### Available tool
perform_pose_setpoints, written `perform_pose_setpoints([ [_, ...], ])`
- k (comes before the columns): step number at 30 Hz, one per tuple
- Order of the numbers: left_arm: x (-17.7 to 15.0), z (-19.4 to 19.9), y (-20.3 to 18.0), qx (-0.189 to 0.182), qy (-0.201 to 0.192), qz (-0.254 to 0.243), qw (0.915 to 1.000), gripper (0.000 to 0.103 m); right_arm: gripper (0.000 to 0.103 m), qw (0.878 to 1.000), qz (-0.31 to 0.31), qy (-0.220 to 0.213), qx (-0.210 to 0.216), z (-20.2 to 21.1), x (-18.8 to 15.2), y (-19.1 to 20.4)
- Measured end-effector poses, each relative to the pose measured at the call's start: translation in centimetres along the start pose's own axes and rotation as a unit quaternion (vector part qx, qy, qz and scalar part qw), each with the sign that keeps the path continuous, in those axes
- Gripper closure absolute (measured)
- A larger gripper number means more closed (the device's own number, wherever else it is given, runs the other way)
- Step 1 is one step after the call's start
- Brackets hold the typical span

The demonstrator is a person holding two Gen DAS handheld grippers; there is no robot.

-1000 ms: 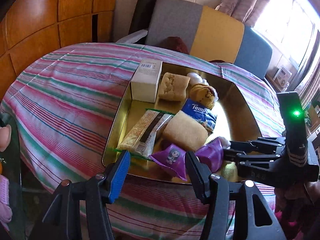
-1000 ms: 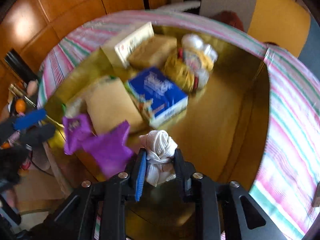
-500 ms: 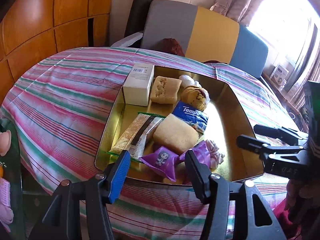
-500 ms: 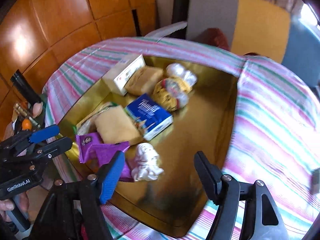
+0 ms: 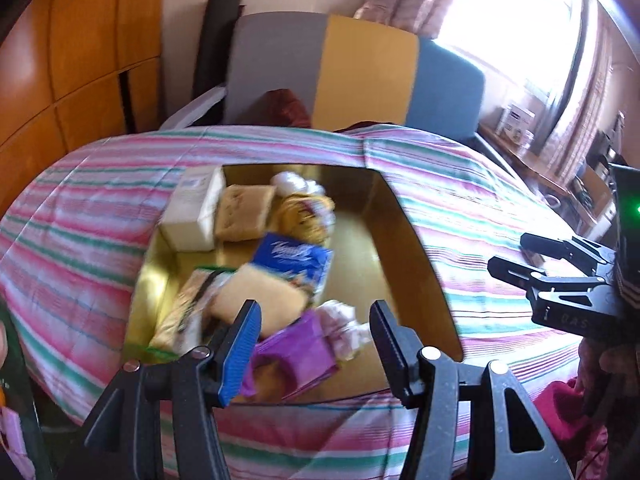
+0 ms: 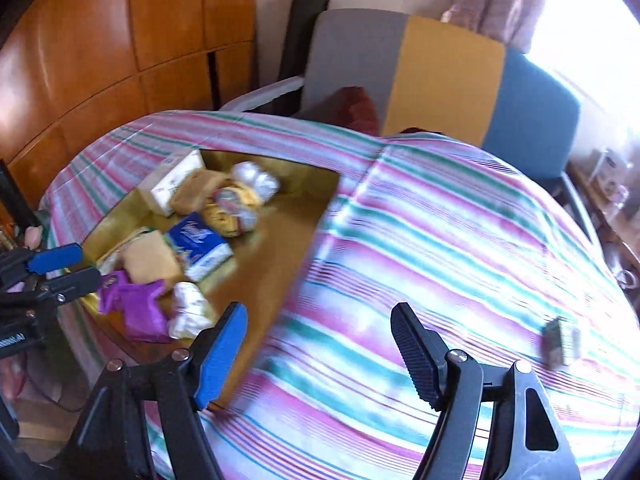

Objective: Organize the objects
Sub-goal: 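Move the left tool to the green-and-white box and grasp it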

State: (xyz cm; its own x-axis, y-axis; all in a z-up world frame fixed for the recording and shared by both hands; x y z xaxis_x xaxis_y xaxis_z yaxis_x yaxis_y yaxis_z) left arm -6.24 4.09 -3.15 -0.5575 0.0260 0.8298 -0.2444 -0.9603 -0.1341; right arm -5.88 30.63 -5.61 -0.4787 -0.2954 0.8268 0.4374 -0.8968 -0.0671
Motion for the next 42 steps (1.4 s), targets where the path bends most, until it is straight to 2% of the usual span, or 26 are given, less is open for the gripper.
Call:
perform_pose_setpoints([
  [7, 1.2, -1.4, -5.6, -0.052, 0.002, -0.039, 0.9979, 0.047, 0.028, 0.998, -0.012, 0.011, -0.054, 1.4, -1.1, -6.3],
  [12, 2.0, -2.6, -10.5, -0.101, 0.008, -0.07, 0.9924, 0.047, 0.028, 0.991, -0.09, 0.01, -0.099, 3.4, -1.7, -15.0],
  [15, 2.4, -3.9, -14.2, -0.14, 0.021, -0.083, 0.9864, 0.047, 0.028, 0.973, -0.173, 0.003, -0.152, 4.9, -2.7, -22.2],
  [18, 2.6, -5.4, -17.7, -0.174, 0.035, -0.091, 0.9798, 0.047, 0.028, 0.942, -0.255, -0.001, -0.216, 6.3, -5.2, -29.3],
  [21, 2.4, -7.5, -21.2, -0.202, 0.06, -0.094, 0.9729, 0.047, 0.028, 0.916, -0.313, -0.002, -0.251, 6.9, -7.9, -33.4],
  [25, 2.0, -10.9, -26.4, -0.227, 0.099, -0.084, 0.9652, 0.047, 0.033, 0.881, -0.402, -0.023, -0.247, 7.9, -11.0, -35.9],
  [27, 1.8, -12.8, -28.8, -0.244, 0.119, -0.067, 0.9603, 0.047, 0.033, 0.873, -0.419, -0.036, -0.248, 8.3, -11.3, -36.2],
  [30, 1.5, -15.7, -32.2, -0.256, 0.149, -0.042, 0.9541, 0.044, 0.033, 0.872, -0.43, -0.036, -0.23, 8.1, -11.3, -36.3],
  [31, 1.4, -16.8, -33.2, -0.259, 0.16, -0.036, 0.9518, 0.039, 0.033, 0.873, -0.431, -0.036, -0.227, 8.0, -11.3, -36.2],
  [33, 1.2, -18.8, -35.2, -0.254, 0.178, -0.024, 0.9503, 0.038, 0.033, 0.871, -0.437, -0.042, -0.22, 8.1, -11.4, -36.2],
  [39, 0.7, -23.4, -39.8, -0.23, 0.197, -0.031, 0.9525, 0.034, 0.032, 0.852, -0.474, -0.065, -0.212, 9.2, -12.4, -37.0],
  [42, 0.1, -25.3, -41.1, -0.209, 0.198, -0.047, 0.9565, 0.034, 0.032, 0.855, -0.473, -0.062, -0.206, 8.9, -12.3, -36.9],
])
Point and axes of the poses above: each gripper's, at about its wrist camera, not at the fingertips, and z roughly against the way its jaws point, y to its left, x to its top, the point moved 2 cm from there along -z, roughly the way its jaws point, and after that the axes turned 15 degrees about -y, right-handed, at the moved point
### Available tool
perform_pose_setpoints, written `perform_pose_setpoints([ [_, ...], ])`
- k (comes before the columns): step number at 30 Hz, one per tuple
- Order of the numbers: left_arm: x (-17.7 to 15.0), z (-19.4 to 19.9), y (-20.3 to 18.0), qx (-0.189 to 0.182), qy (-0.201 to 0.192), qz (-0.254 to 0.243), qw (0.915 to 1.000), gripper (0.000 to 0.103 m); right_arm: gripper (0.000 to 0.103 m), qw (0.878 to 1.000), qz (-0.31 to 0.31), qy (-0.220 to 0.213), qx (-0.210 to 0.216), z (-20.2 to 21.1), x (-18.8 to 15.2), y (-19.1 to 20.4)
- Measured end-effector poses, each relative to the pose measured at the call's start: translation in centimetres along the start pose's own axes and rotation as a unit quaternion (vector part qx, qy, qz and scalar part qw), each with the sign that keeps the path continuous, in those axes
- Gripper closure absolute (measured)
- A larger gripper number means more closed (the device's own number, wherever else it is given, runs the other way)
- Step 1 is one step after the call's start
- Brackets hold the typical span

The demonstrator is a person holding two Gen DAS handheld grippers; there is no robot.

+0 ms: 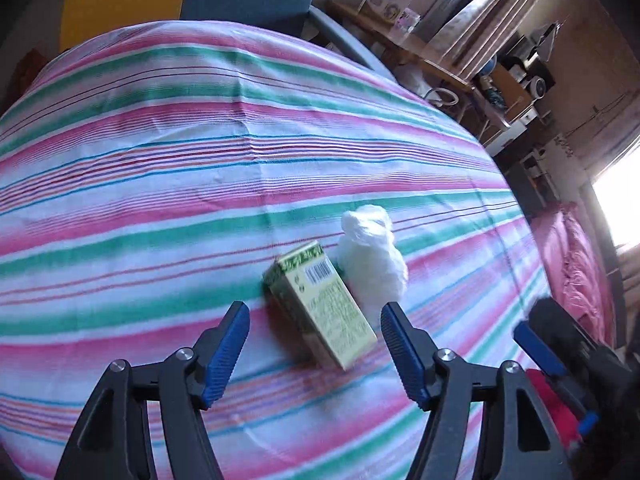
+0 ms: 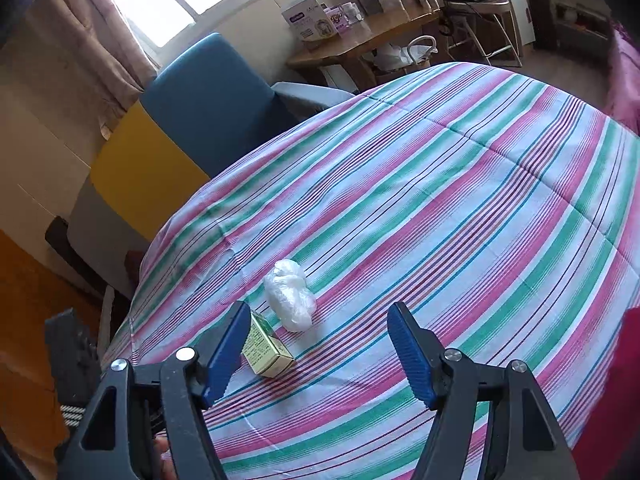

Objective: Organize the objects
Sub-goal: 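Move the left tool to the green-and-white box and grasp it, then grasp the plastic-wrapped white bundle with the right tool while the left tool holds the box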

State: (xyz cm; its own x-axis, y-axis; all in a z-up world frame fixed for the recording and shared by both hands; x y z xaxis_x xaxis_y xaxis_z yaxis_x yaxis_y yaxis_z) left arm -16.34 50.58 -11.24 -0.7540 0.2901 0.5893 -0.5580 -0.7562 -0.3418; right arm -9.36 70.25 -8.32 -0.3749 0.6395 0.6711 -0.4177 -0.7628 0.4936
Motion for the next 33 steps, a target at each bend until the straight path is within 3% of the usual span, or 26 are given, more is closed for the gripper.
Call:
perform_pose_setpoints([
  [3, 0.0, -1.9, 0.1, 0.022, 0.007, -0.003, 0.9997, 0.038, 0.031, 1.0, 0.006, 0.002, 0.006, -0.1, -0.1, 0.4],
  [5, -0.4, -1.9, 0.3, 0.02, 0.008, -0.011, 0.9997, 0.068, 0.031, 1.0, 0.004, 0.003, 0.007, -0.2, -0.1, 0.3],
  [6, -0.6, -1.6, 0.3, 0.018, 0.008, -0.018, 0.9996, 0.074, 0.031, 1.0, 0.003, 0.003, 0.009, -0.2, -0.1, 0.3],
  [11, -3.2, 2.9, 3.4, 0.015, -0.005, -0.047, 0.9987, 0.074, 0.037, 0.999, 0.016, 0.019, 0.022, -0.6, -0.5, 0.9],
  [17, -8.2, 9.5, 8.5, 0.052, -0.035, -0.083, 0.9946, 0.074, 0.038, 0.998, 0.021, 0.047, 0.027, -1.2, -1.1, 1.1],
  [22, -11.8, 13.8, 11.3, 0.067, -0.057, -0.097, 0.9914, 0.074, 0.039, 0.993, 0.064, 0.095, 0.026, -2.2, -2.3, 2.9],
  [26, -12.8, 14.8, 12.1, 0.061, -0.069, -0.087, 0.992, 0.073, 0.039, 0.986, 0.12, 0.115, 0.009, -4.3, -2.1, 5.2],
  [33, -12.8, 14.6, 12.5, 0.045, -0.075, -0.072, 0.9936, 0.073, 0.038, 0.976, 0.158, 0.136, -0.066, -11.4, -0.9, 6.3],
])
Point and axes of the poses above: each gripper's, at about its wrist camera, not at the fingertips, and z roughly against the way its jaws point, y to its left, x to its top, the point moved 2 cm from there along -z, roughly the way its jaws point, and after that the axes turned 15 degrees about -y, right-handed, at the moved point
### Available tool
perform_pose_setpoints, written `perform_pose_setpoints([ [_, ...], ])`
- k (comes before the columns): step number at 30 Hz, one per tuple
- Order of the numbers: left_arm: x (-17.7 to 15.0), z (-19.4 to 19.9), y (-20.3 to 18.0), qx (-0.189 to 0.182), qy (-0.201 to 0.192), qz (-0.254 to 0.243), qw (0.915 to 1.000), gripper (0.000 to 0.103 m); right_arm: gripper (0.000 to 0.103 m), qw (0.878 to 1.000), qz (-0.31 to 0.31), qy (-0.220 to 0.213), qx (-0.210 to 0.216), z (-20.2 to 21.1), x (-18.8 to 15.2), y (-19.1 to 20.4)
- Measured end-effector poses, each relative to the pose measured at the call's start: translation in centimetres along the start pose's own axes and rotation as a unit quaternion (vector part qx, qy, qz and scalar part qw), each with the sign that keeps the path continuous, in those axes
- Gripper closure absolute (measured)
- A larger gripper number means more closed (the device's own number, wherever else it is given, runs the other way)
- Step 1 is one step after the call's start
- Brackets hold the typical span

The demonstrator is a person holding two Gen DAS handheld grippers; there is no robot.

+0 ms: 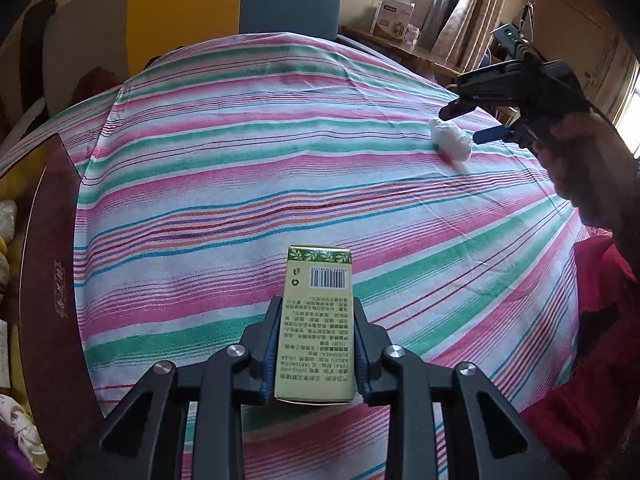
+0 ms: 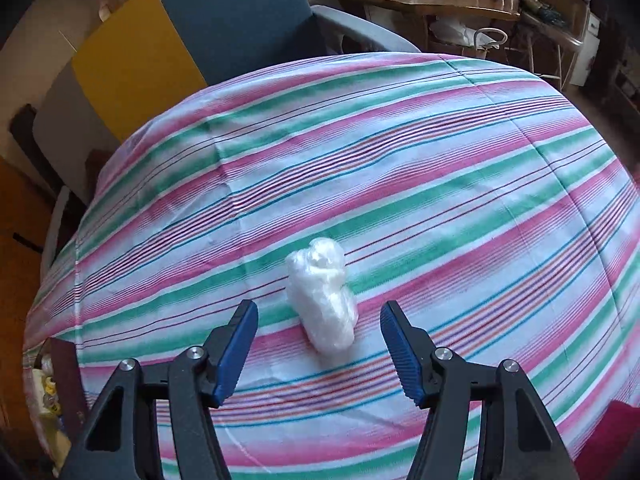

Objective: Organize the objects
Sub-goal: 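Grasp the plastic-wrapped white bundle with the right tool while the left tool holds the box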

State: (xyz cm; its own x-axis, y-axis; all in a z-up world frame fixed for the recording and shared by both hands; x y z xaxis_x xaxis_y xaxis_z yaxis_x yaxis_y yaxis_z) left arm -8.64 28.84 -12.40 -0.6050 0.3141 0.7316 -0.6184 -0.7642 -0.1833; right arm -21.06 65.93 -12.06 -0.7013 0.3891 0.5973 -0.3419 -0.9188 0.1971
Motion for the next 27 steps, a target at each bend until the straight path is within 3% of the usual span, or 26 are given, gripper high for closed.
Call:
perform_pose_setpoints([
  [4, -0.2, 0.1, 0.1, -0.005, -0.003, 0.007, 1.0, 0.073, 0.041, 1.0, 0.014, 0.018, -0.02, -3.0, -0.3, 0.5],
  [5, -0.2, 0.0, 0.2, -0.006, -0.003, 0.009, 0.9999, 0.073, 0.072, 0.999, 0.026, 0.025, -0.02, -3.6, -0.7, 0.9],
  [7, -0.2, -0.1, 0.3, -0.01, -0.006, 0.015, 0.9998, 0.073, 0.074, 0.997, 0.067, 0.03, -0.02, -3.6, -1.7, 2.2],
  [10, -0.4, 0.0, 0.2, -0.008, -0.012, 0.013, 0.9998, 0.073, 0.075, 0.992, 0.121, 0.035, 0.032, -1.7, -3.5, 5.5],
  [14, -0.3, 0.3, 0.3, -0.009, -0.01, 0.023, 0.9996, 0.073, 0.075, 0.975, 0.205, 0.049, 0.076, 1.0, -7.8, 10.0],
  [19, -0.1, 2.7, 1.3, 0.003, -0.023, 0.04, 0.9989, 0.073, 0.074, 0.95, 0.295, 0.061, 0.081, 2.2, -13.6, 14.1],
  [20, 0.1, 3.6, 1.4, 0.006, -0.032, 0.038, 0.9988, 0.073, 0.074, 0.948, 0.309, 0.043, 0.069, 2.5, -14.1, 14.4],
  [27, 0.7, 8.6, 2.6, 0.018, -0.072, 0.047, 0.9962, 0.073, 0.074, 0.951, 0.3, 0.018, 0.065, 2.5, -14.6, 14.2],
])
Point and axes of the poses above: each gripper's, at about its wrist camera, not at the fingertips, and z roughly against the way its jaws point, y to its left, x to its top, the point moved 2 cm from there along -z, roughly the way its jaws point, and after that the axes turned 15 degrees about -y, right-handed, at the moved point
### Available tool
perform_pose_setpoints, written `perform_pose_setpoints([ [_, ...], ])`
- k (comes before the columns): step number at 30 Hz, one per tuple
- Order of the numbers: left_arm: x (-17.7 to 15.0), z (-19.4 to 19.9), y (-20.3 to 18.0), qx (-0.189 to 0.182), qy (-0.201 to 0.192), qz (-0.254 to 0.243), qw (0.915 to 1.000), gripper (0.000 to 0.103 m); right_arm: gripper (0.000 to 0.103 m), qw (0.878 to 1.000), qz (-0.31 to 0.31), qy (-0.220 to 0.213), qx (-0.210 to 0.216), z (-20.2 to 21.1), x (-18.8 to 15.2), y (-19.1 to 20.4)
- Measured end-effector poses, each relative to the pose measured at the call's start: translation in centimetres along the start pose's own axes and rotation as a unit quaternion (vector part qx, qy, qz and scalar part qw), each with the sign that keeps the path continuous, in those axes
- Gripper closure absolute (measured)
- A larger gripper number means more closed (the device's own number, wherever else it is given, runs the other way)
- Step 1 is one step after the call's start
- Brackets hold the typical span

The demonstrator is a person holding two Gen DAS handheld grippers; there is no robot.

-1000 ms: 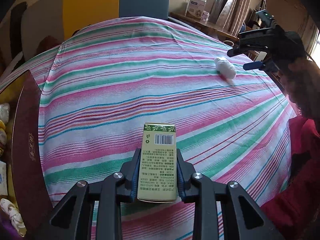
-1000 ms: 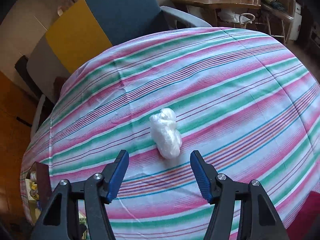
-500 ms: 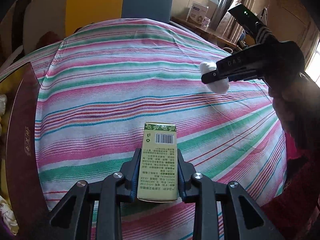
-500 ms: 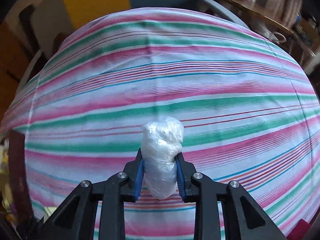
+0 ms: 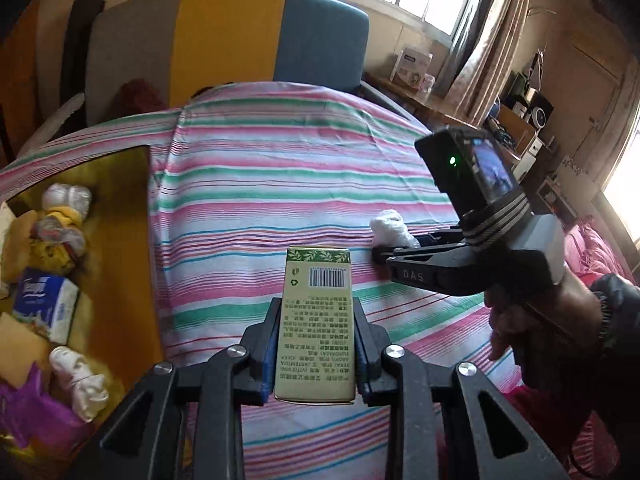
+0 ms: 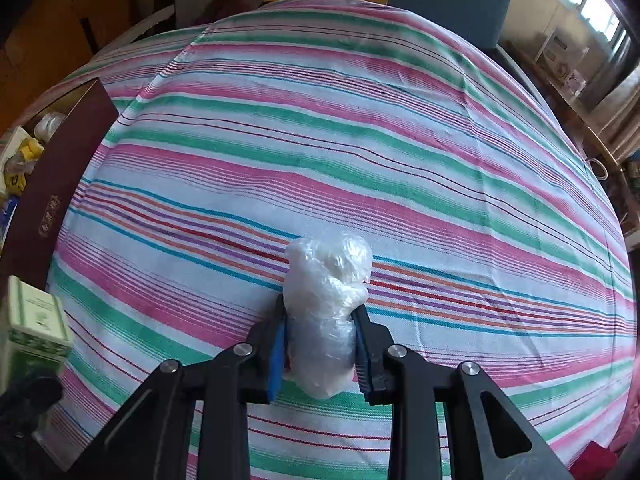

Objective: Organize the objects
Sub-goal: 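Grasp the plastic-wrapped white bundle with the right tool while the left tool holds the box, then carry the green-and-white box into the gold tray and release it with the left tool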

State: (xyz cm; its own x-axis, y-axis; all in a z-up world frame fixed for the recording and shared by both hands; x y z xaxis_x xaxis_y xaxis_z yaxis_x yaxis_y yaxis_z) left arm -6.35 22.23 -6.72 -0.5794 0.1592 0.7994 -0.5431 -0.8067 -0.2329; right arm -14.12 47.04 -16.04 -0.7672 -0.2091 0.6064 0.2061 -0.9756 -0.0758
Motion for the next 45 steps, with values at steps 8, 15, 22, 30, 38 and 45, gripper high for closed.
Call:
perform_pose_setpoints([
  [8, 0.4, 4.3, 1.7, 0.023, -0.037, 0.008, 0.999, 0.073, 0.072, 1.0, 0.016, -0.013, -0.001, -0.1, 0.0, 1.3],
  [15, 0.6, 7.1, 4.8, 0.062, -0.059, 0.027, 0.996, 0.073, 0.072, 0.999, 0.044, -0.026, -0.018, -0.1, -0.1, 2.1],
  [22, 1.2, 10.6, 9.3, 0.123, -0.09, 0.048, 0.9872, 0.073, 0.076, 0.993, 0.099, -0.047, -0.048, 0.2, -0.3, 3.5],
  [30, 0.6, 14.7, 14.1, 0.194, -0.107, 0.082, 0.9718, 0.073, 0.076, 0.988, 0.132, -0.058, -0.063, 0.3, -0.5, 4.0],
  [38, 0.3, 14.1, 13.9, 0.201, -0.084, 0.08, 0.9726, 0.073, 0.075, 0.985, 0.148, -0.064, -0.069, 0.4, -0.8, 4.5],
  [45, 0.9, 12.2, 12.1, 0.223, -0.063, 0.037, 0.972, 0.073, 0.075, 0.985, 0.145, -0.064, -0.067, 0.5, -0.8, 4.4],
])
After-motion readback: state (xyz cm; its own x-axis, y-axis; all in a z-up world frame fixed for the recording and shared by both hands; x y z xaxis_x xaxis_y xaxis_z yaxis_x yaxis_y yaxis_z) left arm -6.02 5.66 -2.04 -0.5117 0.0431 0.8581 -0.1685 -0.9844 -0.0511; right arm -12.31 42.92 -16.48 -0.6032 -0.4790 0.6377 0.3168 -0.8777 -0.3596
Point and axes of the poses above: each gripper's, at about its wrist camera, not at the fingertips, and z roughly against the way its jaws point, y to its left, x to its top, the point moved 2 cm from there along -z, roughly the way its jaws point, and after that the axes turned 15 degrees about -y, right-handed, at the moved point
